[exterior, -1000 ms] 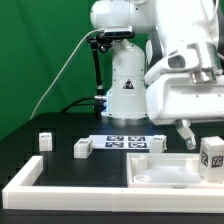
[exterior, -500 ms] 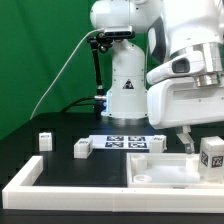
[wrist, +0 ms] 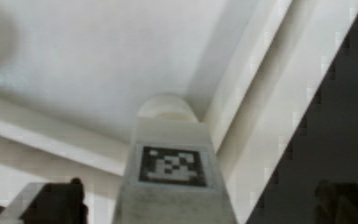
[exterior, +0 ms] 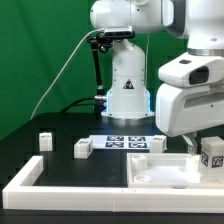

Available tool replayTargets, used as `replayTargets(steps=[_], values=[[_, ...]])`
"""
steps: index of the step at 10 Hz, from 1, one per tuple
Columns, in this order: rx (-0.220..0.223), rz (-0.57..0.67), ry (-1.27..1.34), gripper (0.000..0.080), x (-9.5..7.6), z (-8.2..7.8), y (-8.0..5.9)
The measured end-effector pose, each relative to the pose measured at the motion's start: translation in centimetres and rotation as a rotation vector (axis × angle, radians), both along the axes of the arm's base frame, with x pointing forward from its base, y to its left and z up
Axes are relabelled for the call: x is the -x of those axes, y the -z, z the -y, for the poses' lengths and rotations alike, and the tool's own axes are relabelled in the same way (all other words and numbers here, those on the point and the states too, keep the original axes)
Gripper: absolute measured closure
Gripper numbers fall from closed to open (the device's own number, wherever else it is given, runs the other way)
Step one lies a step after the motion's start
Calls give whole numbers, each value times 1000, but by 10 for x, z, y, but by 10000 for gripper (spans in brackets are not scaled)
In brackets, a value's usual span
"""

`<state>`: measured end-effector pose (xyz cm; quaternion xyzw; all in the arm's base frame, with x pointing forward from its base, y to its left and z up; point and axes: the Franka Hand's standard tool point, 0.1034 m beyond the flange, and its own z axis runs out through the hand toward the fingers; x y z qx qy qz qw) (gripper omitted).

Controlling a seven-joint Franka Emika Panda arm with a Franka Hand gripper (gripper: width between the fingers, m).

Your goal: Assemble one leg

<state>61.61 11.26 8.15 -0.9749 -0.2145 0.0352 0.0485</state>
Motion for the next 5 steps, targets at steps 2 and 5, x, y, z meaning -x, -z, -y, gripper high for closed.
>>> replayTargets(steps=[2, 5], values=[[-4, 19, -6, 150, -1, 2, 3], [-4, 19, -6, 436, -1, 1, 3]])
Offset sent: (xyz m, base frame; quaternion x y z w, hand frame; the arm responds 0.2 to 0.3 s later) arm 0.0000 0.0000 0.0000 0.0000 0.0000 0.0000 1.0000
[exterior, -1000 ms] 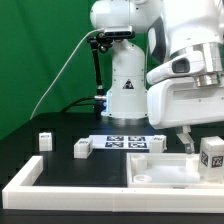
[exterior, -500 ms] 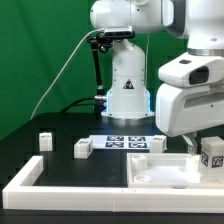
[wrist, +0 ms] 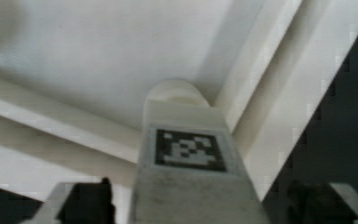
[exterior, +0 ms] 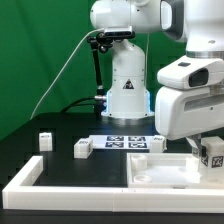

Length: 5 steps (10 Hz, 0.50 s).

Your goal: Assemble one leg

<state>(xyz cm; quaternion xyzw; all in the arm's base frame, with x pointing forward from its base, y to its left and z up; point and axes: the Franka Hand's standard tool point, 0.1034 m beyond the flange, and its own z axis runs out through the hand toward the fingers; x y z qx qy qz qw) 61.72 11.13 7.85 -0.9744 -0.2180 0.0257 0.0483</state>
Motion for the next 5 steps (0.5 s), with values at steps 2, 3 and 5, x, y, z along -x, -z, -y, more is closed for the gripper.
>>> replayTargets(steps=[2, 3, 5], values=[[0, -1, 3, 508, 0, 0, 0], [2, -3, 31, 508, 0, 0, 0], [-2, -5, 130, 508, 0, -1, 1]])
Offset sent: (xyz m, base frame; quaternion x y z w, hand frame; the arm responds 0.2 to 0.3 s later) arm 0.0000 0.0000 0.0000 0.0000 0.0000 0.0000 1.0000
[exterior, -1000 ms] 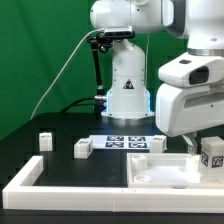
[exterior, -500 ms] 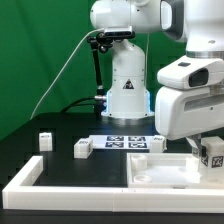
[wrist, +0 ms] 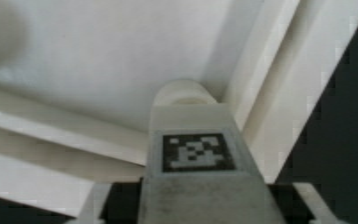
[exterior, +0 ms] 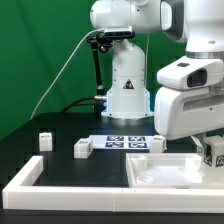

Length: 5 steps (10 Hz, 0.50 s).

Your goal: Assemble one leg

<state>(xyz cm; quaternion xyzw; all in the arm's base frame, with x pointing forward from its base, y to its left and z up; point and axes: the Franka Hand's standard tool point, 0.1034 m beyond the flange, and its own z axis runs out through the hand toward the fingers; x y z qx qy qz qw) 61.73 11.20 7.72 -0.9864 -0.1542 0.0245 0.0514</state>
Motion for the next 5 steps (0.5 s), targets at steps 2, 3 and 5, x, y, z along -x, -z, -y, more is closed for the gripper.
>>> replayTargets(steps=[2, 3, 5], values=[[-15, 20, 235, 508, 0, 1, 0], [-23, 12, 390, 508, 1, -2, 0], [-17, -6, 597, 507, 2, -2, 0]])
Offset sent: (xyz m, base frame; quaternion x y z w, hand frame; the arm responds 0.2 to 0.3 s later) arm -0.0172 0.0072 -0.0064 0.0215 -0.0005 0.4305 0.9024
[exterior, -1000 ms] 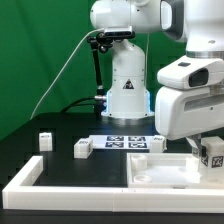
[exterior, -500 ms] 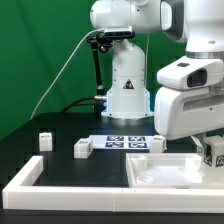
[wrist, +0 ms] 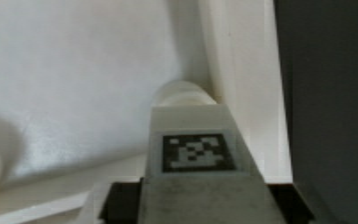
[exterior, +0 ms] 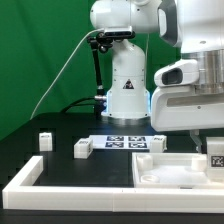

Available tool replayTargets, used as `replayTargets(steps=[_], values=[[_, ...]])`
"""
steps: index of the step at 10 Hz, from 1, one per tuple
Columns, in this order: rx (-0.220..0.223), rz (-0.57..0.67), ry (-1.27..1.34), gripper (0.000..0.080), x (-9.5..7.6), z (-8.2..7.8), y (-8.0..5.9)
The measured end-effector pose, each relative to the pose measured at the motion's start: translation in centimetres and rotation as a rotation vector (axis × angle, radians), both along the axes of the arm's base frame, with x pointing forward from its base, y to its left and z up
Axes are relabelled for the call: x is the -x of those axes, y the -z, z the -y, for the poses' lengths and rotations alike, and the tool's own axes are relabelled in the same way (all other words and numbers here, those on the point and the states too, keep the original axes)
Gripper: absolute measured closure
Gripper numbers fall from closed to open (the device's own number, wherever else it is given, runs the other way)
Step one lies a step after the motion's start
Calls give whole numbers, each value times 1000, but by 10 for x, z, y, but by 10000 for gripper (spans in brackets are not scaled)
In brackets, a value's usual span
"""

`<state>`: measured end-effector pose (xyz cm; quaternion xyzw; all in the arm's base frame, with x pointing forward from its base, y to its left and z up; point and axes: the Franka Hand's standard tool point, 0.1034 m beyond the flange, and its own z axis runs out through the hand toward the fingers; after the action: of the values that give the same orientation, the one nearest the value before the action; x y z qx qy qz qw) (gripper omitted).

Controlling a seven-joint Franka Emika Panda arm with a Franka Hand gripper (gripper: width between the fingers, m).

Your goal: Assemble one leg

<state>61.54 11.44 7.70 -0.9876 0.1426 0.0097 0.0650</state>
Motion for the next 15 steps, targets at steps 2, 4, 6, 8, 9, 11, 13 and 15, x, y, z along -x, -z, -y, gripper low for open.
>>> replayTargets(steps=[2, 4, 6, 8, 9, 11, 13, 15], values=[[4, -34, 265, 507, 1, -1, 1], [16, -58, 472, 506, 1, -5, 1], [12, -84, 640, 506, 2, -11, 2], [0, -99, 713, 506, 2, -12, 2], [-8, -112, 782, 506, 3, -14, 2], [-8, -104, 719, 302, 3, -14, 2], [-7, -85, 583, 200, 3, -13, 2], [-4, -53, 322, 152, 2, -14, 2]])
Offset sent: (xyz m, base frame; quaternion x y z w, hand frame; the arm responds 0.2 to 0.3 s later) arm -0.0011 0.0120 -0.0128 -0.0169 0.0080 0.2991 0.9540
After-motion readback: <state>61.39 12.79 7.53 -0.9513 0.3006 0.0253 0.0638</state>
